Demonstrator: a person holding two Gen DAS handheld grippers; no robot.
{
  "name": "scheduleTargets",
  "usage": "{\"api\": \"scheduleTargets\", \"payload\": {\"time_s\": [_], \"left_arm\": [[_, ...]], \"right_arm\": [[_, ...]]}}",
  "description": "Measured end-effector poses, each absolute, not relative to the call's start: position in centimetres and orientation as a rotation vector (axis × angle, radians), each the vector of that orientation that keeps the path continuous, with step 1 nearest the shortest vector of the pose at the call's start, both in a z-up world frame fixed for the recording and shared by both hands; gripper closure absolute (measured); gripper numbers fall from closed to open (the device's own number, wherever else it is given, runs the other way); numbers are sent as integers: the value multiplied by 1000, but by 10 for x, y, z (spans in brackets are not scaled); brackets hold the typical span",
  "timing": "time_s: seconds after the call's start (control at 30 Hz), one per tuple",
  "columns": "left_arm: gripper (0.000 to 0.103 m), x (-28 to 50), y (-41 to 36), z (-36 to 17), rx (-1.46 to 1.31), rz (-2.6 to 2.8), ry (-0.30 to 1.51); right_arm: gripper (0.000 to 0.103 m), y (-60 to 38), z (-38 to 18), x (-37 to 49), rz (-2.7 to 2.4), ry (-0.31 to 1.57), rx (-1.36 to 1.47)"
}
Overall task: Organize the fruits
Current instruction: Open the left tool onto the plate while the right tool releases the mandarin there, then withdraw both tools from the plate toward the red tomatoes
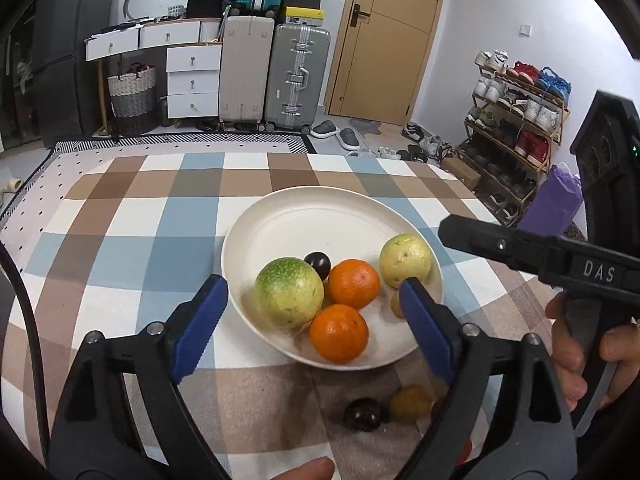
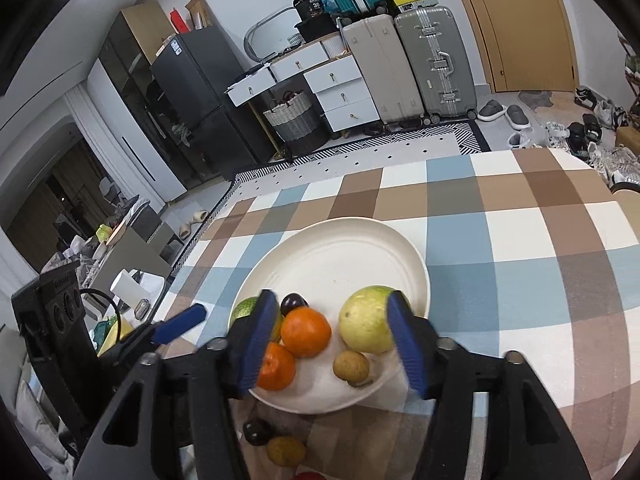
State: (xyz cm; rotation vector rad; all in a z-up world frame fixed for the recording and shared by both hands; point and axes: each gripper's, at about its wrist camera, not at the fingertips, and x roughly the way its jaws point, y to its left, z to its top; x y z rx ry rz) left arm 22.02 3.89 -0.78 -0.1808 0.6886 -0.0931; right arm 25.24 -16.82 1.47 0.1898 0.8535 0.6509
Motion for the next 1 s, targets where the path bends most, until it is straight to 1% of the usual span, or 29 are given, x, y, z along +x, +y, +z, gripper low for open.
{"api": "scheduleTargets", "payload": {"time_s": [0.03,0.07,0.17,0.23,0.27,0.6,0.83,1.0], "left_arm": [[11,215,40,-6,-182,-94,688],[1,211,41,-5,-183,-94,686],[1,192,46,-1,-196,-96,674],[1,181,46,0,-198,-87,675],[1,175,46,0,-195,-79,676],[1,142,30,-16,-146,-92,729],[1,133,38,-22,-187,-103,759],[1,132,35,-28,-159,-105,769]], "right_arm": [[28,-170,15,250,652,848,182],[22,-171,16,246,651,844,175],[7,-175,17,237,643,840,143],[4,-176,17,229,647,836,125],[1,-177,17,225,642,837,116],[0,-182,2,184,628,854,15],[0,-178,-15,164,617,916,-76],[0,-176,-29,161,579,969,-116]]}}
